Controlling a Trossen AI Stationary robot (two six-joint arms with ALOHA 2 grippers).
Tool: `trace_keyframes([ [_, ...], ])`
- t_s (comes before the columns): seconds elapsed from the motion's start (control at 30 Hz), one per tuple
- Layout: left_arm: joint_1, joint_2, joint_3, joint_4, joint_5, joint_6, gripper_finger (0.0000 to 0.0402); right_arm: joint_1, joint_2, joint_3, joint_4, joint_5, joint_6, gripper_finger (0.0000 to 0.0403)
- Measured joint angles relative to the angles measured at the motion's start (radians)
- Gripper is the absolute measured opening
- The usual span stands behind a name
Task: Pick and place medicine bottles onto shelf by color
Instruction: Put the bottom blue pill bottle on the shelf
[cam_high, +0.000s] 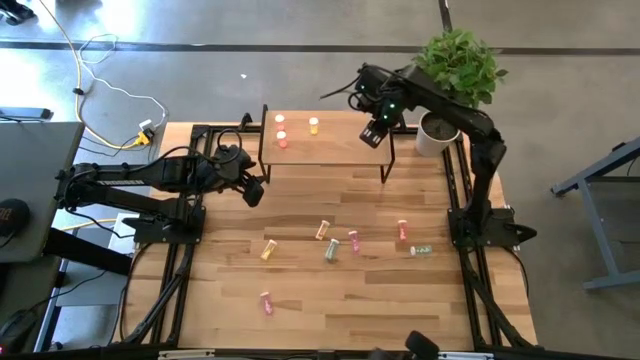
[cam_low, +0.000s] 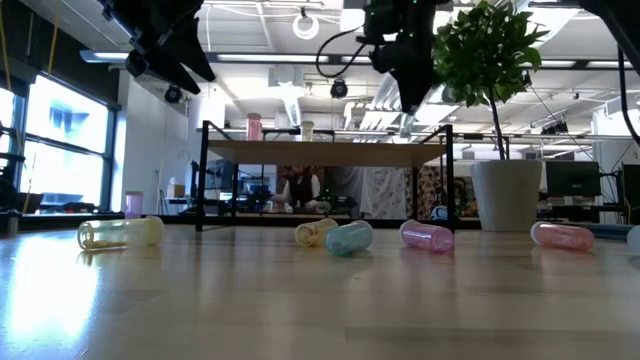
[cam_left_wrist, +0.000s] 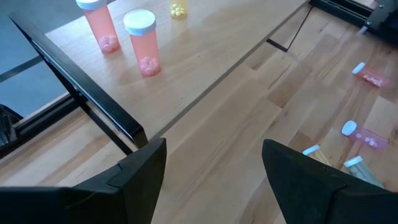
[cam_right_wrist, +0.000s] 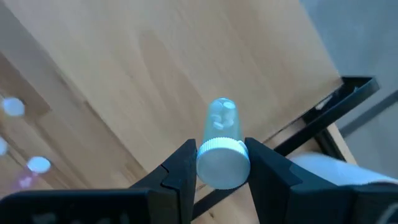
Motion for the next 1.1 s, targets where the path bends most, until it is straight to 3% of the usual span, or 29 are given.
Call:
trace_keyframes([
  [0.33,0.0,0.0,0.0,0.0,0.002,0.0,0.0257,0.0,0.05,-0.001,-0.01,0.045,-0.046,0.0108],
  [1.1,0.0,0.0,0.0,0.0,0.001,0.009,0.0257,-0.017,0.066,-0.002,-0.009,0.026,-0.176,0.0108],
])
